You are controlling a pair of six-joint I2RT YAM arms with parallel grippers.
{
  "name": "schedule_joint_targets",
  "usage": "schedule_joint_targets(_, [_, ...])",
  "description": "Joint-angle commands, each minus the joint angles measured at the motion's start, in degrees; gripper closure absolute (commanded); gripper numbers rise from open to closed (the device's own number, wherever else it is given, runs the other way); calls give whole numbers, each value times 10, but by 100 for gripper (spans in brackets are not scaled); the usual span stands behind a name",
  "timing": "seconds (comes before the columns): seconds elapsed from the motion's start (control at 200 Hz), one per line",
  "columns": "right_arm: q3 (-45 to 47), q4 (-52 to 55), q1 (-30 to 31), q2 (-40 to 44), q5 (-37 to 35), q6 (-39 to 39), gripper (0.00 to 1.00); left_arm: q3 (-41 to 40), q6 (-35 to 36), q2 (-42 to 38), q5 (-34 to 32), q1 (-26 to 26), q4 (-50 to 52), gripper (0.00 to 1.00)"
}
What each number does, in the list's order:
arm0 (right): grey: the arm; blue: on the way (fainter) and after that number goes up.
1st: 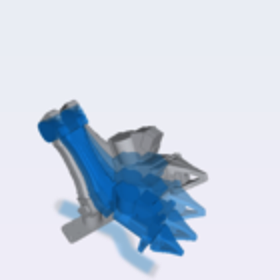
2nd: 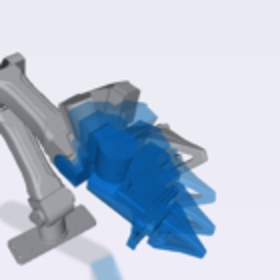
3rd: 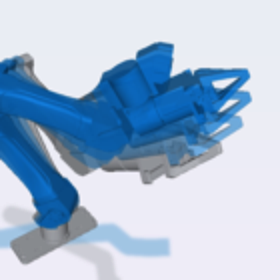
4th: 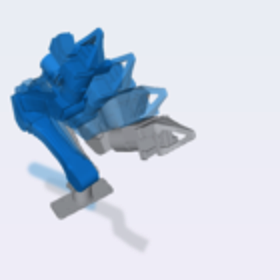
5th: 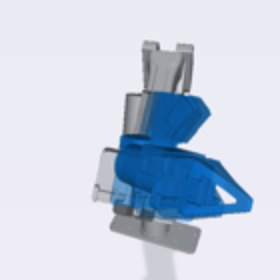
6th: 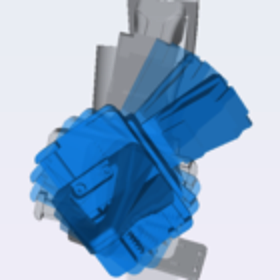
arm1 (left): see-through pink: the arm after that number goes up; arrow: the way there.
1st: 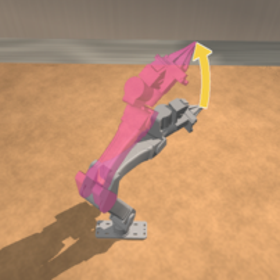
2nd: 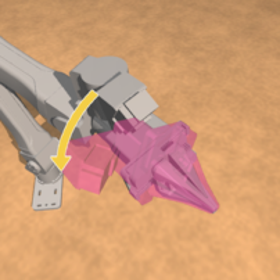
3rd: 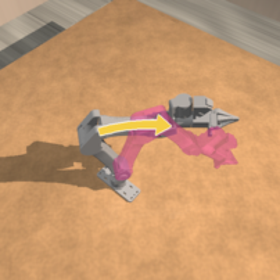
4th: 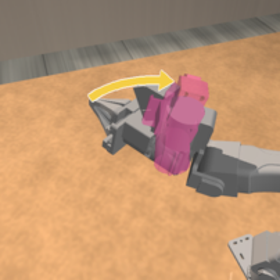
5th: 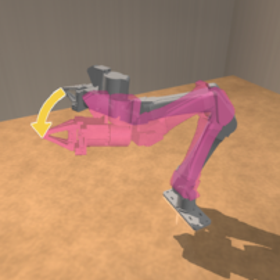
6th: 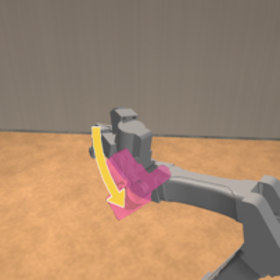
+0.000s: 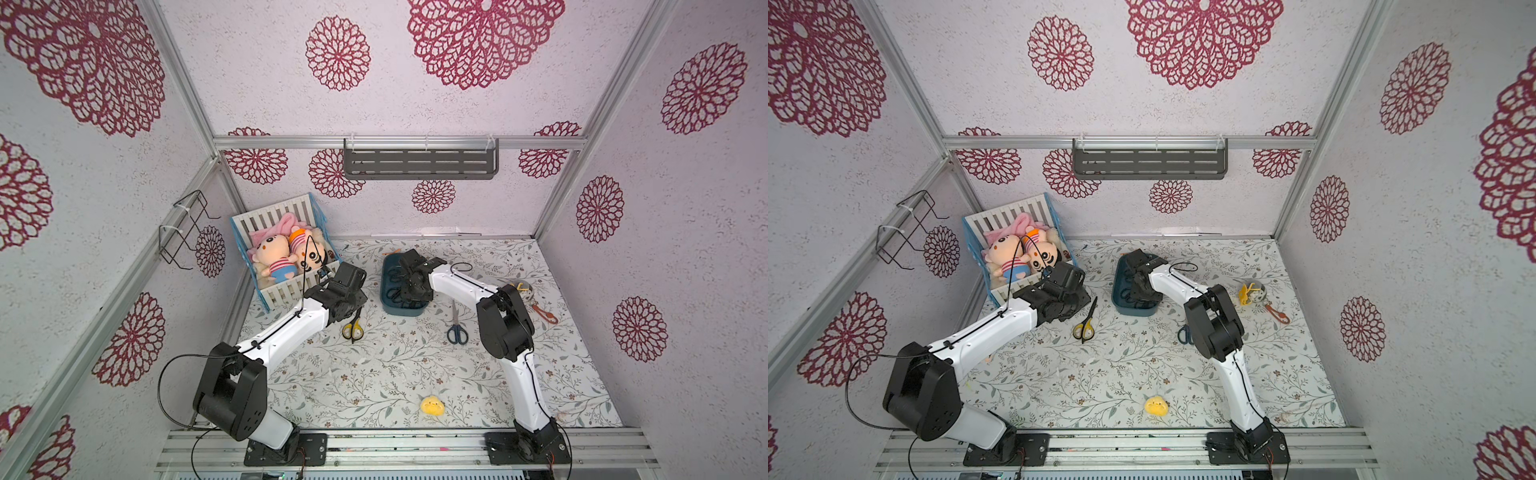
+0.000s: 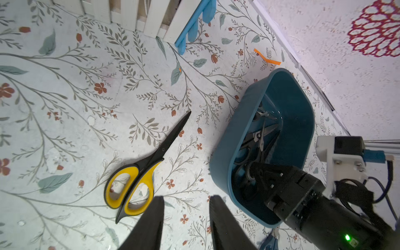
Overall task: Take the scissors out of the storage box
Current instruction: Pick up the scissors from the storage box.
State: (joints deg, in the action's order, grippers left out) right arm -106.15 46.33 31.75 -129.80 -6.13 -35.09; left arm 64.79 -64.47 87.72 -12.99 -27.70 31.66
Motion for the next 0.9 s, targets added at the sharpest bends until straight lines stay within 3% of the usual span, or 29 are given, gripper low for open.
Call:
schedule_joint_targets(0.0, [-12, 6, -2, -20, 2, 12, 57, 6, 24, -2, -20, 7, 21, 64])
schedule_joint_targets(0.145, [-16, 7, -3, -43, 2, 17, 59, 9, 38, -6, -35, 9, 24, 65])
schedule_joint_targets(0.26, [-22, -1, -3, -48, 2, 20, 73, 18, 45, -5, -42, 9, 29, 65])
schedule_joint_targets(0.45, [-20, -36, -3, -25, 10, 33, 88, 27, 56, -1, -49, 10, 26, 65])
schedule_joint_targets(0.775, [-119, -33, 1, 49, 0, 52, 95, 115, 120, 51, -57, -11, 31, 66])
schedule_joint_targets(0.895, [-111, -26, 5, 92, -13, 49, 95, 140, 135, 70, -51, -14, 29, 66])
